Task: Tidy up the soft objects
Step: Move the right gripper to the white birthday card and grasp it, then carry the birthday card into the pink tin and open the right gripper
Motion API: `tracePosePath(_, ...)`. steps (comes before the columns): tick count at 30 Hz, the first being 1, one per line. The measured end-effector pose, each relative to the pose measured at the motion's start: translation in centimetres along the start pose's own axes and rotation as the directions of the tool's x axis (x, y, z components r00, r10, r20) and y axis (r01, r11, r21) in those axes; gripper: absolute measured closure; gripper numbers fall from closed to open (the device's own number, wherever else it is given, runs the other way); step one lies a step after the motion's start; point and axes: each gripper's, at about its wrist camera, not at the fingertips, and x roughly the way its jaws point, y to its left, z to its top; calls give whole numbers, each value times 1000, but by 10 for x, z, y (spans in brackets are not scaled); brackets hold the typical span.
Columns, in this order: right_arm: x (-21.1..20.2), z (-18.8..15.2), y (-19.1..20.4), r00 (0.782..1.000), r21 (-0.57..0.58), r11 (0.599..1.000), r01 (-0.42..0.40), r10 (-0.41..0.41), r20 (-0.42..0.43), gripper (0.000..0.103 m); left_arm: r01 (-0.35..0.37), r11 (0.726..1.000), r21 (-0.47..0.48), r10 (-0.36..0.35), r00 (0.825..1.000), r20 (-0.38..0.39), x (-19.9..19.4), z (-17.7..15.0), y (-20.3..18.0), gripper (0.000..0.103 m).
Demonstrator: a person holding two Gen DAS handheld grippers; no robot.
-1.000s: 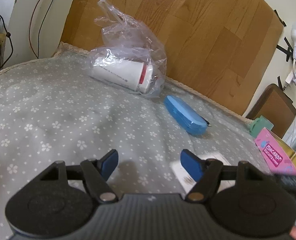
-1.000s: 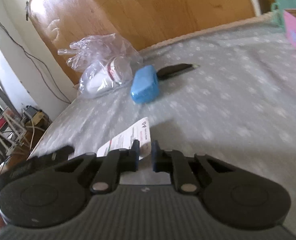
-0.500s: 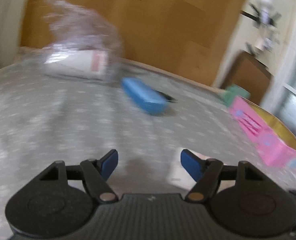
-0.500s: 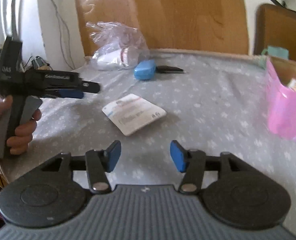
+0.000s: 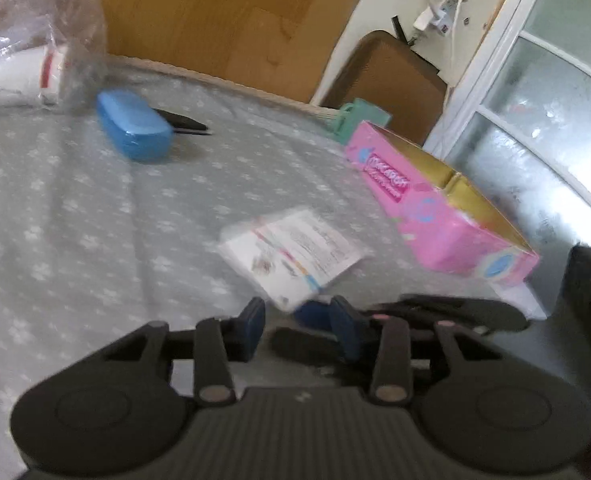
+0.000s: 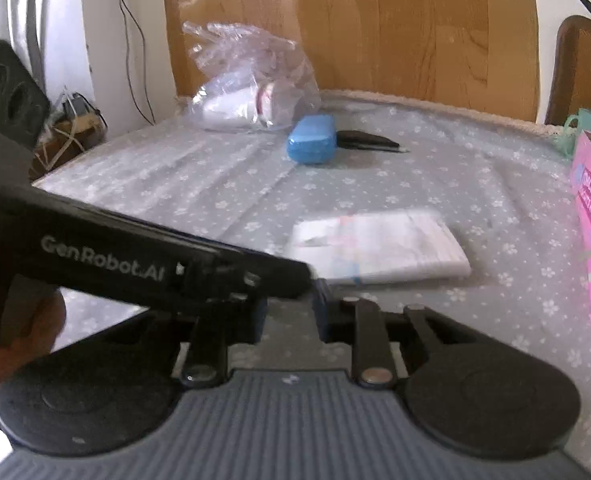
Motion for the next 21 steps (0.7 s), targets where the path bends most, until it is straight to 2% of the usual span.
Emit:
tracePosePath(2,-3,-2,5,999,-14,999,31,-31,15,72,-59,997,47,58,998,7,3,-1,-14,63)
tracePosePath(5,-11,-5,0,1000,5,1000,20,-20,9,72,-30,999,21,30,1000,8,1,4,-18,62)
tracePosePath(6,-16,-7,-2,1000,7,1000,17,-18,11,72,-29,1000,11,28,999,18,-1,8,-17,57)
tracePosePath(7,-22,-10,-4,1000,8,1000,18,-18,17,72,-38,999,-7,38,999,29,-3,13,-14,45)
tracePosePath(9,-32,-13,-12,998,25,999,46,-47,44,72,-49,996,-74,52,998,39,-2,23,-5,35)
tracePosePath(12,-42,-11,-42,990,143,986,82,-96,98,71,-30,985,-172,32,999,9,6,33,13,35)
tracePosePath(15,-41,-4,-79,985,288,954,81,-120,121,71,-33,977,-211,29,999,-21,21,37,19,34)
tracePosePath(17,-33,1,-95,984,323,942,89,-132,116,70,-46,973,-227,40,999,-34,32,38,21,27)
tracePosePath(19,-20,7,-104,988,346,936,69,-113,106,67,-24,972,-235,21,1000,-12,37,39,21,13)
tracePosePath(21,-2,12,-111,994,371,927,49,-83,77,67,-22,973,-231,23,1000,3,43,40,17,14)
